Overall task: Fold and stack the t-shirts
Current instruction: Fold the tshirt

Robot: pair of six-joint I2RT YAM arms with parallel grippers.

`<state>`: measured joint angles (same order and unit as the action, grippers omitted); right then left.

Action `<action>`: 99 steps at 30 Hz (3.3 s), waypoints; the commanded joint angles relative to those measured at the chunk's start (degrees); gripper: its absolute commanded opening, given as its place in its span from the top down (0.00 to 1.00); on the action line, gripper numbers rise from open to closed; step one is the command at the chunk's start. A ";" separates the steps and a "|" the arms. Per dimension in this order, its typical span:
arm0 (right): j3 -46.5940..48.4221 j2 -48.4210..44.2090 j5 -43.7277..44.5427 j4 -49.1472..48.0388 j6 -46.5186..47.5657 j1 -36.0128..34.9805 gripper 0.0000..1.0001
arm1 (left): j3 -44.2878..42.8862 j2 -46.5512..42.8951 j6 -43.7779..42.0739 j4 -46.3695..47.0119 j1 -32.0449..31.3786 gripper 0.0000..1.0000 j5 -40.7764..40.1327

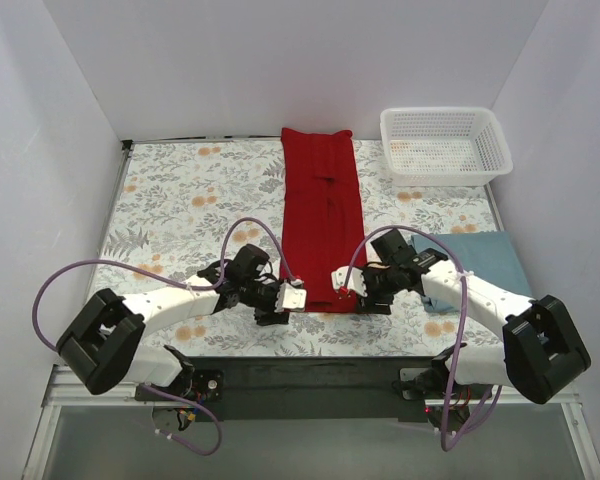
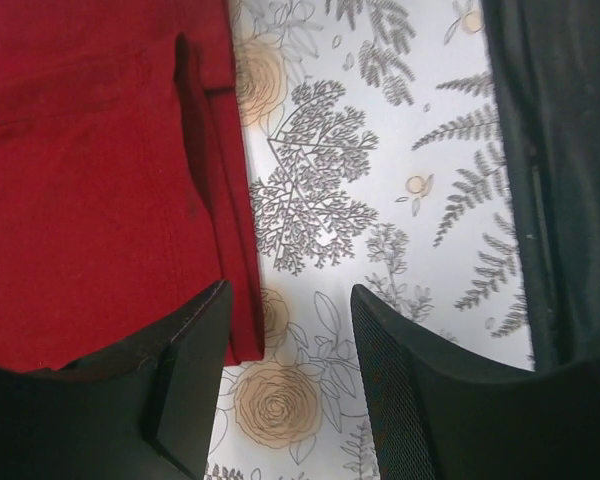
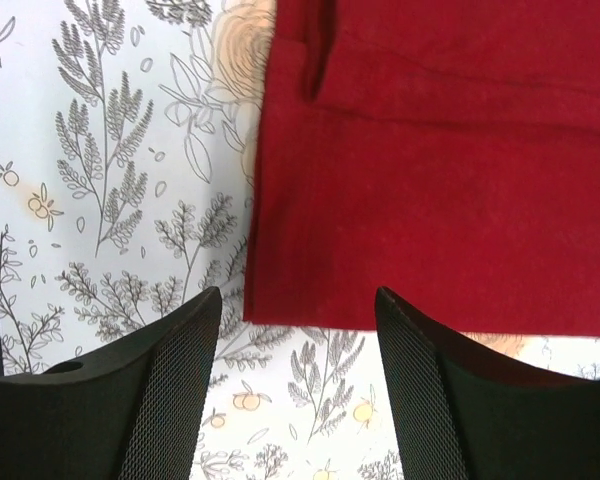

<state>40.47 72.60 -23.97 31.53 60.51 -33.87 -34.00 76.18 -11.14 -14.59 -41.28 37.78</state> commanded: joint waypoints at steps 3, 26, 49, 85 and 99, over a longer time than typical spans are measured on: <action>-2.84 -0.44 3.04 -4.37 3.21 -3.04 0.32 | 1.13 2.04 -1.43 7.46 -0.65 0.49 -6.49; -8.65 3.43 10.07 -8.76 4.98 -7.96 0.81 | 1.92 8.37 -5.47 2.73 -0.65 0.82 -6.84; -1.28 -16.61 11.12 5.21 -10.41 -24.32 0.99 | -0.27 -20.02 4.28 -16.35 -7.50 1.00 -0.94; 46.53 35.94 1.20 0.11 16.92 10.58 0.99 | -45.80 33.58 -11.98 -0.53 23.70 1.00 5.81; 51.03 44.12 2.78 -2.52 17.98 11.81 0.99 | -47.30 40.09 -12.59 4.92 24.66 1.00 4.06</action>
<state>88.49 115.70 -21.34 31.14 77.19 -22.50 -79.18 115.81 -22.48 -11.94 -17.08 42.39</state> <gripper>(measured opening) 0.028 0.010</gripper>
